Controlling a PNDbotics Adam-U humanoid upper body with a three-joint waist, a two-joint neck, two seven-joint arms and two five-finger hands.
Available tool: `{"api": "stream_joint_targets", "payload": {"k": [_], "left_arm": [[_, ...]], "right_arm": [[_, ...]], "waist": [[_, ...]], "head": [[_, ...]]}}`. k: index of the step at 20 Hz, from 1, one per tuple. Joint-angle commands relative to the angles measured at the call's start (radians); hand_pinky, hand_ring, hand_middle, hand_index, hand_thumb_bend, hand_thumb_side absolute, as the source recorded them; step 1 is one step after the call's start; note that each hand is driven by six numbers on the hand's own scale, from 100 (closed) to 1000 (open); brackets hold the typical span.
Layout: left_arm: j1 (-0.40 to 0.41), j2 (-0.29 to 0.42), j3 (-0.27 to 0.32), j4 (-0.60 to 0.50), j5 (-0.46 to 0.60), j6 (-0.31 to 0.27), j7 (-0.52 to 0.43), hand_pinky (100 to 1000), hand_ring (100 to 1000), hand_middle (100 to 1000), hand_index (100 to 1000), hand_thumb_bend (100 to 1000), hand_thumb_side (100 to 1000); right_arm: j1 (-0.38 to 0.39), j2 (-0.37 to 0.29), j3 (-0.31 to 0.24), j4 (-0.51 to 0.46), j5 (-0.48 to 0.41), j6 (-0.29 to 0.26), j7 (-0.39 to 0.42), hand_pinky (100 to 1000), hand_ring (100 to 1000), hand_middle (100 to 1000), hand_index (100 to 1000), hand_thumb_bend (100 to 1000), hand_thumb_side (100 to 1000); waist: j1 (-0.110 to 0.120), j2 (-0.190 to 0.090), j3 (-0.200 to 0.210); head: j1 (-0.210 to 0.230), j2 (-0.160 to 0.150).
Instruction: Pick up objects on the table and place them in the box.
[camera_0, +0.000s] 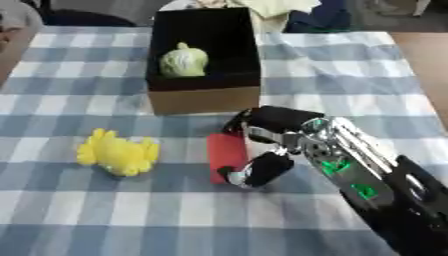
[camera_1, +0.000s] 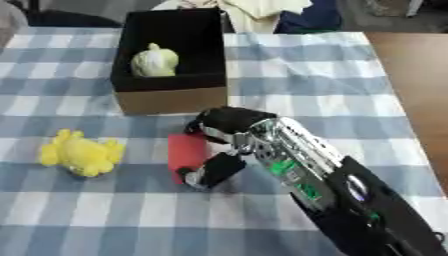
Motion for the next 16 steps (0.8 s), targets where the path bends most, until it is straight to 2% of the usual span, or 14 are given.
{"api": "stream_joint_targets", "payload": {"k": [1,5,9,16], "left_arm": [[-0.012,0.015,0.005,-0.015,0.006,-0.002,-0.003,567,747,672,828,100,948],[-0.011,0.015,0.006,-0.015,0.008,-0.002,-0.003,567,747,673,827,100,946],[-0.01,0.017,0.007,-0.015,0.01,-0.003,-0.003,567,747,673,826,100,945],[-0.004,0.024,0.011,-0.015,0.008,-0.003,0.0,567,747,673,826,100,940]], "right_arm": [[-0.019,-0.005,-0.008,-0.02,-0.012,0.011,-0.006,914,898,688,801,100,549],[-0.026,-0.005,-0.012,-0.033,-0.017,0.027,-0.017,902,890,674,789,100,540],[-0.041,-0.007,-0.023,-0.056,-0.015,0.035,-0.024,894,884,663,780,100,492],[-0.115,-0.044,-0.066,-0.162,-0.045,0.053,-0.023,894,882,663,779,100,428]], "waist": [[0.003,-0.02,0.001],[0.004,-0.021,-0.001],[0.004,-0.023,-0.004],[0.001,-0.03,-0.012]], "head": [[-0.001,-0.013],[0.0,-0.012],[0.004,-0.011],[0.015,-0.007]]}}
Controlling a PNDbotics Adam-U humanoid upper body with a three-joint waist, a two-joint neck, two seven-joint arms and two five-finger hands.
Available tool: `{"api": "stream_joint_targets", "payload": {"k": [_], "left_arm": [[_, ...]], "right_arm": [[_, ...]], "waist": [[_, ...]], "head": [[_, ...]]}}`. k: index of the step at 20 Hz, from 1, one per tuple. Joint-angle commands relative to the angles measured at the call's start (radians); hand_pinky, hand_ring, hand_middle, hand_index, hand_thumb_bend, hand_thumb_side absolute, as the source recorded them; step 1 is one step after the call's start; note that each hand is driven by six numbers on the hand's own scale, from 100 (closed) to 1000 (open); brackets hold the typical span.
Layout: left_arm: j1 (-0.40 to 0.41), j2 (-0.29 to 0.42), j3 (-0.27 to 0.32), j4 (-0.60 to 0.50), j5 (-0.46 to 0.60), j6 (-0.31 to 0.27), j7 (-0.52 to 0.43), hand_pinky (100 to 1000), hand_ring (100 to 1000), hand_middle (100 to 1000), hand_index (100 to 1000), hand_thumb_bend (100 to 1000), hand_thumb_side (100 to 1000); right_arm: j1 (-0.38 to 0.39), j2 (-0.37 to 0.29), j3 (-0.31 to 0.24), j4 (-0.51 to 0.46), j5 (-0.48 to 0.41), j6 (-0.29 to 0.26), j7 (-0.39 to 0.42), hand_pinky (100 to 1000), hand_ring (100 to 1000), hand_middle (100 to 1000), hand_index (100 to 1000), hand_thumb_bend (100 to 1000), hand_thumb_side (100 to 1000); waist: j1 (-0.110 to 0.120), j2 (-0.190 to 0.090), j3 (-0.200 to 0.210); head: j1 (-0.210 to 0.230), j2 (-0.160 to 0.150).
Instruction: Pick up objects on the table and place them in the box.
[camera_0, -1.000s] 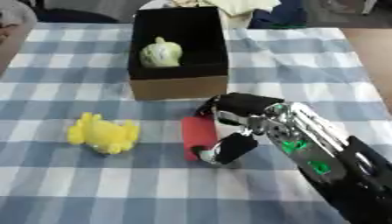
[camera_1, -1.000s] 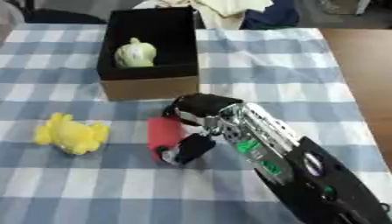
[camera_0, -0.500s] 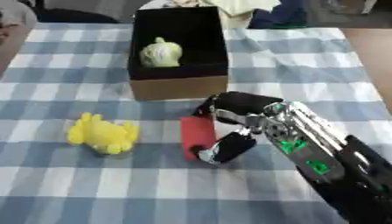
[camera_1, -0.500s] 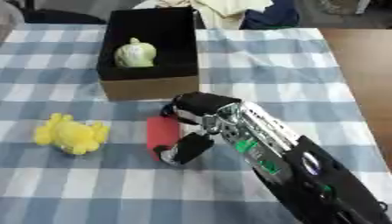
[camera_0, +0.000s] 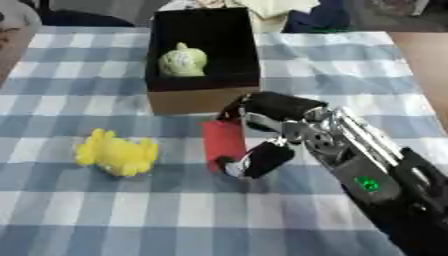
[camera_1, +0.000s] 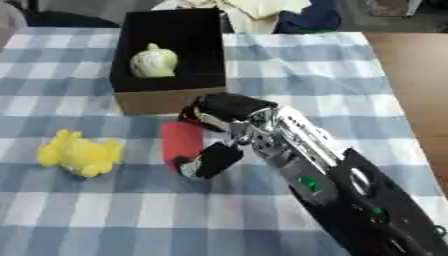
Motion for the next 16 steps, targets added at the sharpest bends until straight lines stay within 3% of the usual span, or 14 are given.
{"api": "stream_joint_targets", "payload": {"k": [1,9,16], "left_arm": [[-0.005,0.024,0.012,-0.015,0.003,-0.002,0.002,567,747,673,826,100,940],[-0.005,0.028,0.016,-0.015,0.001,-0.002,0.007,567,747,672,825,100,940],[-0.008,0.03,0.017,-0.015,-0.001,-0.003,0.009,567,745,672,825,100,939]], "right_arm": [[-0.046,-0.037,-0.035,-0.071,-0.03,0.016,0.004,894,882,663,779,100,428],[-0.149,-0.079,-0.111,-0.134,-0.083,0.078,0.001,896,882,671,785,100,398],[-0.259,-0.075,-0.14,-0.045,-0.031,0.104,-0.03,900,886,672,784,100,361]], "waist": [[0.001,-0.029,-0.002],[0.0,-0.033,-0.005],[-0.001,-0.034,0.0]], "head": [[0.007,-0.007],[0.014,-0.002],[0.009,-0.004]]}}
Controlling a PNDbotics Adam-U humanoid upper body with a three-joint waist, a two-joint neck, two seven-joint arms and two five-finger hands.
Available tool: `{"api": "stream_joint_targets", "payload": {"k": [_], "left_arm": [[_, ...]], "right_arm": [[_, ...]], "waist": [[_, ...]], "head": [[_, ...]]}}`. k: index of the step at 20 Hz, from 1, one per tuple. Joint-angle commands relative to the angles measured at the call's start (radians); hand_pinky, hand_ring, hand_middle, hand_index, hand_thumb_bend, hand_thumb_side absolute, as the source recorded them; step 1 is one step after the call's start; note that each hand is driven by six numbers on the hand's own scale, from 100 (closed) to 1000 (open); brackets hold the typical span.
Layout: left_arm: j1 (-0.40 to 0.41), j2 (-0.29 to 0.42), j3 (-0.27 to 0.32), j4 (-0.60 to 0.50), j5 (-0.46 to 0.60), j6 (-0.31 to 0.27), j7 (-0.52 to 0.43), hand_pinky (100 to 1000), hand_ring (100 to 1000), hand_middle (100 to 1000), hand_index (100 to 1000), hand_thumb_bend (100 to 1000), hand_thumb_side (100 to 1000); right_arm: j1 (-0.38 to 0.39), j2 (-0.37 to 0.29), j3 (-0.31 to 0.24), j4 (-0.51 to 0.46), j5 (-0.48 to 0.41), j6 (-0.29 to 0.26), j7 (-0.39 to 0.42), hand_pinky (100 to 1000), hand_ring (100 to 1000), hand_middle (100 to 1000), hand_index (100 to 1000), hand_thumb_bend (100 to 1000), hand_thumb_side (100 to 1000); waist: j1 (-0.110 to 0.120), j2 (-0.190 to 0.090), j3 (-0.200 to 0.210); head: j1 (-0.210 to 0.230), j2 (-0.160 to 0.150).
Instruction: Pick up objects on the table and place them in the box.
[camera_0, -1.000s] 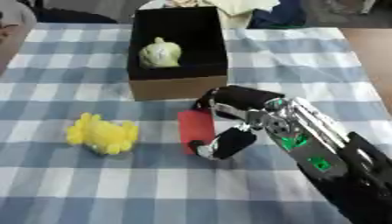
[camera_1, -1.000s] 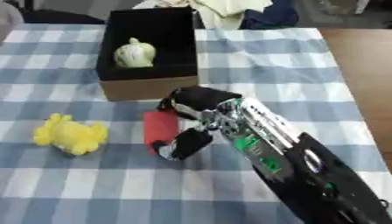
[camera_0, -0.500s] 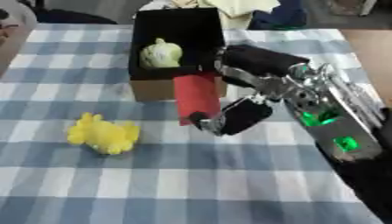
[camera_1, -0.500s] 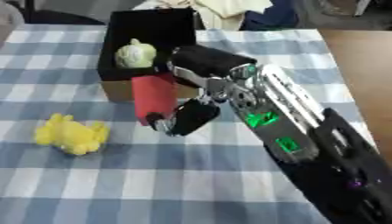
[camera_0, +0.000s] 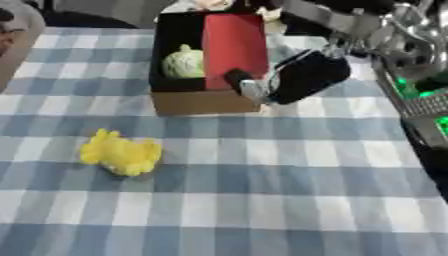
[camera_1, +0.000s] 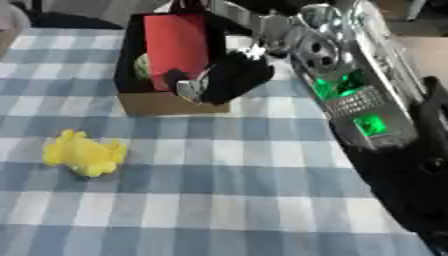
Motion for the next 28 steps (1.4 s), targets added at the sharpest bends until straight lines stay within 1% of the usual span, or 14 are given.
{"api": "stream_joint_targets", "payload": {"k": [1,4,7,12,17,22,25,28], "left_arm": [[-0.011,0.029,0.014,-0.015,-0.001,-0.001,0.003,567,745,672,825,100,939],[-0.016,0.029,0.014,-0.015,-0.001,-0.002,0.002,568,745,672,825,100,939],[-0.025,0.027,0.011,-0.015,0.0,-0.004,-0.001,567,745,671,825,100,938],[-0.037,0.023,0.006,-0.015,0.003,-0.006,-0.007,566,744,671,825,100,939],[-0.047,0.017,0.002,-0.015,0.006,-0.008,-0.012,565,744,671,825,100,939],[-0.056,0.01,-0.003,-0.015,0.009,-0.008,-0.019,564,743,672,825,100,939],[-0.06,0.007,-0.003,-0.015,0.01,-0.008,-0.021,563,743,672,825,100,939],[-0.061,0.007,-0.002,-0.015,0.01,-0.009,-0.02,564,743,672,825,100,939]], "right_arm": [[-0.056,-0.003,-0.024,0.058,0.04,0.011,-0.023,901,886,671,784,100,360],[-0.105,0.029,-0.034,0.155,0.089,0.015,-0.057,903,887,666,780,100,371],[-0.149,0.079,-0.051,0.274,0.146,0.013,-0.107,904,889,671,786,100,379],[-0.187,0.163,-0.08,0.461,0.24,0.007,-0.2,905,890,670,786,100,390],[-0.197,0.236,-0.116,0.627,0.288,0.001,-0.289,902,889,669,788,100,426],[-0.186,0.296,-0.143,0.75,0.308,-0.008,-0.359,903,891,670,789,100,436],[-0.174,0.318,-0.157,0.814,0.339,-0.011,-0.401,903,892,671,788,100,433],[-0.167,0.33,-0.169,0.866,0.362,-0.023,-0.428,904,894,675,790,100,440]], "waist": [[0.003,-0.027,0.004],[0.002,-0.027,0.008],[0.002,-0.024,0.015],[0.002,-0.017,0.03],[0.001,-0.008,0.045],[0.002,-0.001,0.057],[0.004,0.003,0.063],[0.004,0.004,0.064]], "head": [[-0.005,-0.006],[-0.009,-0.009],[-0.018,-0.013],[-0.032,-0.017],[-0.05,-0.024],[-0.064,-0.029],[-0.068,-0.032],[-0.069,-0.033]]}}
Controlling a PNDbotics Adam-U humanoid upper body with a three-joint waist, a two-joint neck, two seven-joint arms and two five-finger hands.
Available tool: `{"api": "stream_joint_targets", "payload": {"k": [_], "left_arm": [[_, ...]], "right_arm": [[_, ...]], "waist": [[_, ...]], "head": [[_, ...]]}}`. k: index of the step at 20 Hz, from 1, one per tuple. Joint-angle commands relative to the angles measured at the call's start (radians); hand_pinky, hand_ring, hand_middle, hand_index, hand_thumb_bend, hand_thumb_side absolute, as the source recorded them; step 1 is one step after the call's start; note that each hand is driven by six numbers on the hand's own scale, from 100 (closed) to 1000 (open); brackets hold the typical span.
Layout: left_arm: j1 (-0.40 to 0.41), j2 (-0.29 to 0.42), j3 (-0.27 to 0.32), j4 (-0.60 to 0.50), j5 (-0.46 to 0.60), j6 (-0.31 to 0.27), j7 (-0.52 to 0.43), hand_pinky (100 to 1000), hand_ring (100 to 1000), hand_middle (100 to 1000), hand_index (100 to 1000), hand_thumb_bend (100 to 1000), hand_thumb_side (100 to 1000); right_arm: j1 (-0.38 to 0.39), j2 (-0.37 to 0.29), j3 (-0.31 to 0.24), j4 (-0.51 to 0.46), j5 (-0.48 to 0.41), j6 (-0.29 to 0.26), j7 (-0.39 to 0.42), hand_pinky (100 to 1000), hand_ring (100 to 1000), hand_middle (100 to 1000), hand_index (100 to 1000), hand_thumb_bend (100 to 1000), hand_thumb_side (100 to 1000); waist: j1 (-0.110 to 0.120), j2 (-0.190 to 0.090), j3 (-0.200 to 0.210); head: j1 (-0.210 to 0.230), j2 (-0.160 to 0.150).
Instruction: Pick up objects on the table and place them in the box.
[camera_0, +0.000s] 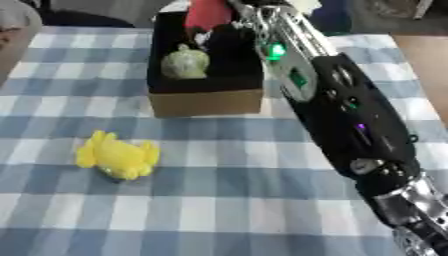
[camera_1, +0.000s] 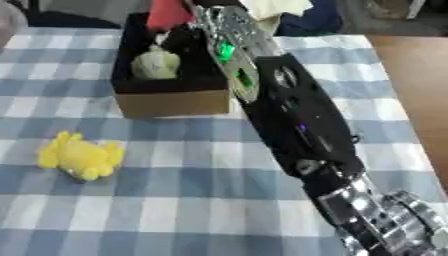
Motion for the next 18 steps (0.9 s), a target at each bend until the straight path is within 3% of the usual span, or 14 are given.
{"api": "stream_joint_targets", "payload": {"k": [1,6,10,13,18], "left_arm": [[-0.014,0.017,0.007,-0.015,0.005,-0.001,-0.002,563,743,672,825,100,939],[-0.014,0.015,0.006,-0.015,0.004,0.0,-0.003,563,743,672,826,100,938],[-0.013,0.015,0.006,-0.015,0.004,0.0,-0.003,562,742,672,826,100,938],[-0.013,0.015,0.006,-0.015,0.004,0.001,-0.003,562,742,672,825,100,935],[-0.011,0.014,0.006,-0.015,0.004,0.001,-0.004,562,742,671,825,100,933]], "right_arm": [[-0.017,0.008,-0.017,0.041,0.028,-0.016,-0.026,908,899,690,799,100,451],[-0.02,0.015,-0.021,0.089,0.066,-0.066,-0.01,928,931,808,871,100,500],[-0.024,0.014,-0.028,0.1,0.131,-0.077,0.01,972,979,881,925,100,608],[-0.029,0.014,-0.034,0.093,0.177,-0.072,0.013,987,993,898,952,253,701],[-0.046,0.012,-0.043,0.072,0.218,-0.058,0.001,993,998,901,968,414,805]], "waist": [[0.006,-0.021,0.003],[0.006,-0.021,0.002],[0.006,-0.022,0.002],[0.007,-0.023,0.001],[0.007,-0.025,-0.001]], "head": [[-0.003,-0.015],[-0.003,-0.015],[-0.001,-0.016],[0.0,-0.016],[0.0,-0.016]]}}
